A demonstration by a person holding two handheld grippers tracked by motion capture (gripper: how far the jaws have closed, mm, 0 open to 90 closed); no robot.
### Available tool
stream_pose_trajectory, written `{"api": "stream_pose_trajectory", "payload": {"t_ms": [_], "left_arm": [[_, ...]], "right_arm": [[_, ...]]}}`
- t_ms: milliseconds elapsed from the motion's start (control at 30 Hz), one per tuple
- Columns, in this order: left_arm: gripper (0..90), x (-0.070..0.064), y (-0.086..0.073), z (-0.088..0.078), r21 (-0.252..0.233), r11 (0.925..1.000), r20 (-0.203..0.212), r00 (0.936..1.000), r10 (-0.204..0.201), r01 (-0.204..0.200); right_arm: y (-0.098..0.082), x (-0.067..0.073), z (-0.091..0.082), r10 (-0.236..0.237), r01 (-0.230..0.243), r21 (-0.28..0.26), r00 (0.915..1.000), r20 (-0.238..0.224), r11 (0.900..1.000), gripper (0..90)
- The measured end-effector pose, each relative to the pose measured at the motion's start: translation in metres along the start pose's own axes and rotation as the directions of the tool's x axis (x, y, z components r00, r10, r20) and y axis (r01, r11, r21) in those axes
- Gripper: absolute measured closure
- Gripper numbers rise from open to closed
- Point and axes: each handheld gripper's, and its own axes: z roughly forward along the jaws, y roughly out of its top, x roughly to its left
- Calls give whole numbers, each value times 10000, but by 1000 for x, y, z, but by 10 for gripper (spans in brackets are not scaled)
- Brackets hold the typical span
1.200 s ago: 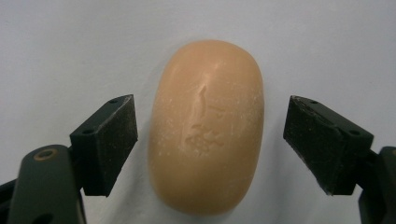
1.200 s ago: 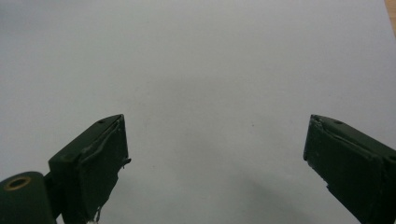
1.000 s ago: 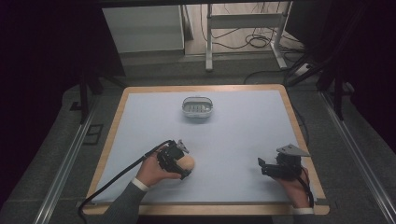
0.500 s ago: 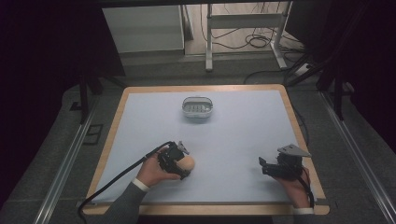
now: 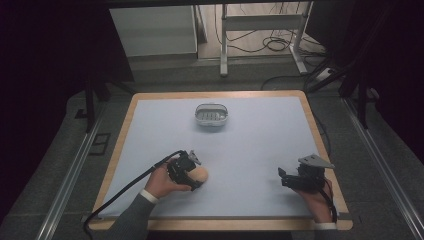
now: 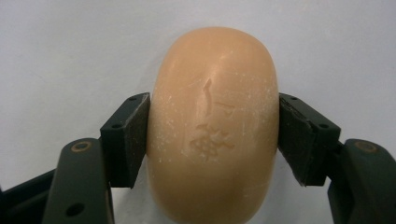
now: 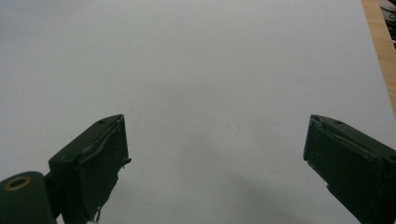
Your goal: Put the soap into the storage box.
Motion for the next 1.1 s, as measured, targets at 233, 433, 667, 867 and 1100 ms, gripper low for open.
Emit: {"api": "stream_pose_trajectory", "payload": {"t_ms": [233, 433, 667, 867, 1100], "left_arm": [[317, 5, 3, -12, -306, 9995, -85, 9999, -71, 68], [317, 10, 5, -20, -671, 9974, 23, 9996, -273, 274], [317, 11, 8, -25, -743, 9969, -127, 9995, -279, 269], [317, 13, 10, -27, -816, 9963, -199, 9994, -296, 279], [318, 19, 12, -25, -819, 9958, -162, 9989, -435, 421]], "right_arm": [[0, -1, -1, 14, -14, -21, 10000, 14, 10000, 63], [0, 0, -1, 16, -16, -12, 10000, 2, 10000, 63], [0, 0, 0, -8, 8, 17, 10000, -3, 10000, 63], [0, -1, 0, 27, -27, 21, 10000, 11, 10000, 63], [0, -1, 0, 2, -2, 33, 10000, 26, 10000, 63]]}}
